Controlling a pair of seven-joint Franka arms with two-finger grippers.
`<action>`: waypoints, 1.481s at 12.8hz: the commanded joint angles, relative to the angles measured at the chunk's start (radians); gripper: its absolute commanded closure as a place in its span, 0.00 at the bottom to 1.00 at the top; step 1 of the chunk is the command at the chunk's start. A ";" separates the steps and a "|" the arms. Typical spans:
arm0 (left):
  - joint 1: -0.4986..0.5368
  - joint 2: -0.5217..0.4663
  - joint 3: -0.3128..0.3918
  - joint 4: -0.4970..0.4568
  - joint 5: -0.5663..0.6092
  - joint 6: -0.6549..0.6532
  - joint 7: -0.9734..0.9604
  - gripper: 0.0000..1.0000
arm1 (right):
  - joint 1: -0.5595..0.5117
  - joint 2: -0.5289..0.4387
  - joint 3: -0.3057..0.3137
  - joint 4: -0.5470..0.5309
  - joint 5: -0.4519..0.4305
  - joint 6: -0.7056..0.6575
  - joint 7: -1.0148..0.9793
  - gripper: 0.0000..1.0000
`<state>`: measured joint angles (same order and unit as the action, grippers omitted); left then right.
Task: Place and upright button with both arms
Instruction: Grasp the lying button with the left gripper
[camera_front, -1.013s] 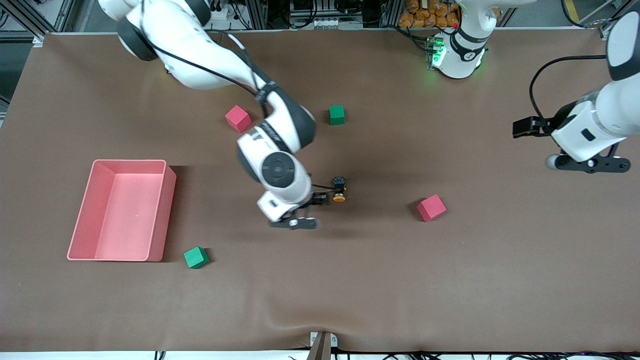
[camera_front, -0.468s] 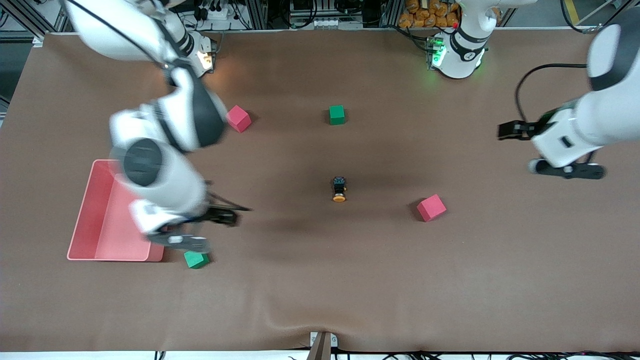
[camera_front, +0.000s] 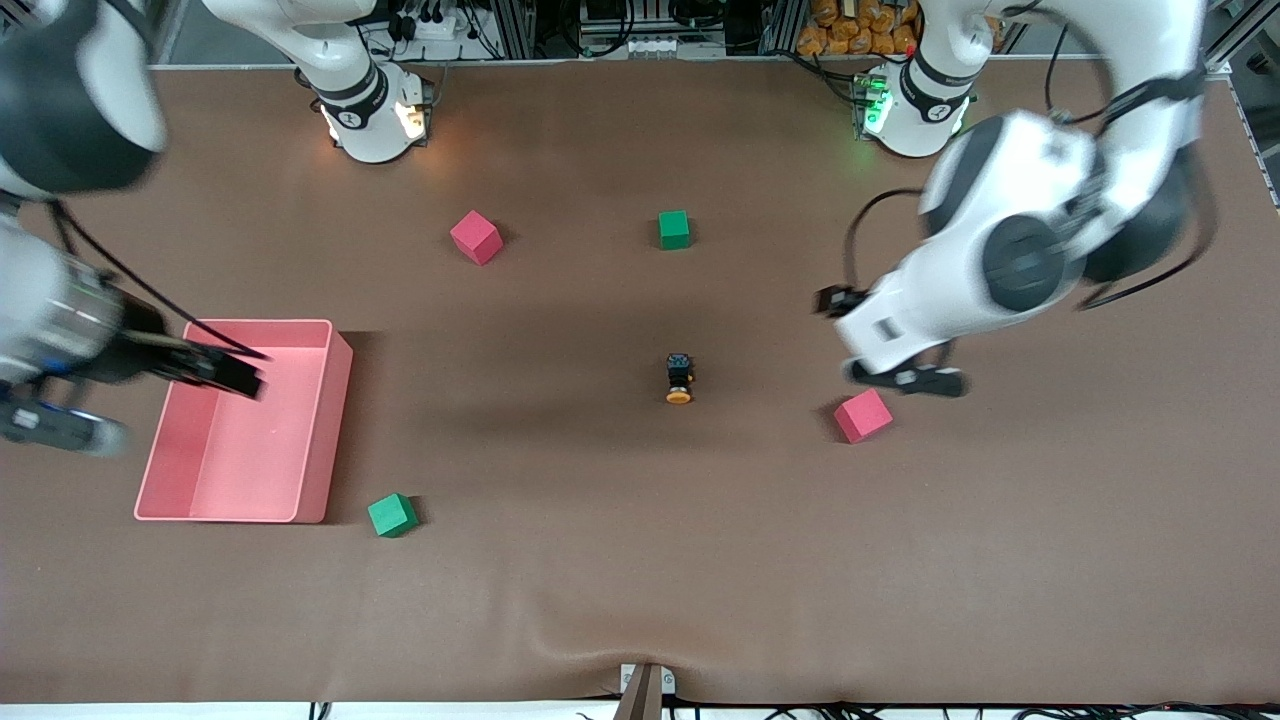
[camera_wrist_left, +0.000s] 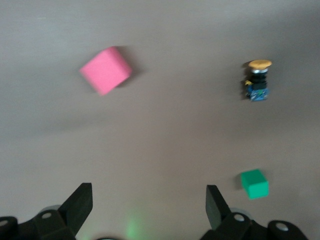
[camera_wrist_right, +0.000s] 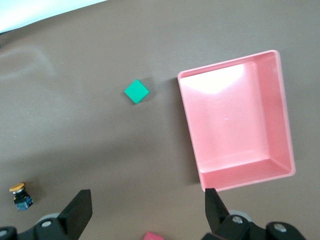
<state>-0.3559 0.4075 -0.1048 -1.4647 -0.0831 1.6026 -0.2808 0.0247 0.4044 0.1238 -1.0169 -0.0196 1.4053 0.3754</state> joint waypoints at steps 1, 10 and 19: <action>-0.092 0.114 0.008 0.047 -0.012 0.069 -0.078 0.00 | -0.009 -0.161 -0.050 -0.145 0.013 -0.015 -0.096 0.00; -0.242 0.438 0.005 0.196 -0.043 0.338 -0.348 0.00 | -0.045 -0.475 -0.107 -0.551 0.030 0.126 -0.202 0.00; -0.267 0.513 0.005 0.192 -0.083 0.353 -0.348 0.21 | 0.006 -0.392 -0.150 -0.431 0.032 0.112 -0.202 0.00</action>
<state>-0.6122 0.8988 -0.1070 -1.3054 -0.1488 1.9614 -0.6163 0.0105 0.0008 -0.0059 -1.4781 -0.0022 1.5291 0.1841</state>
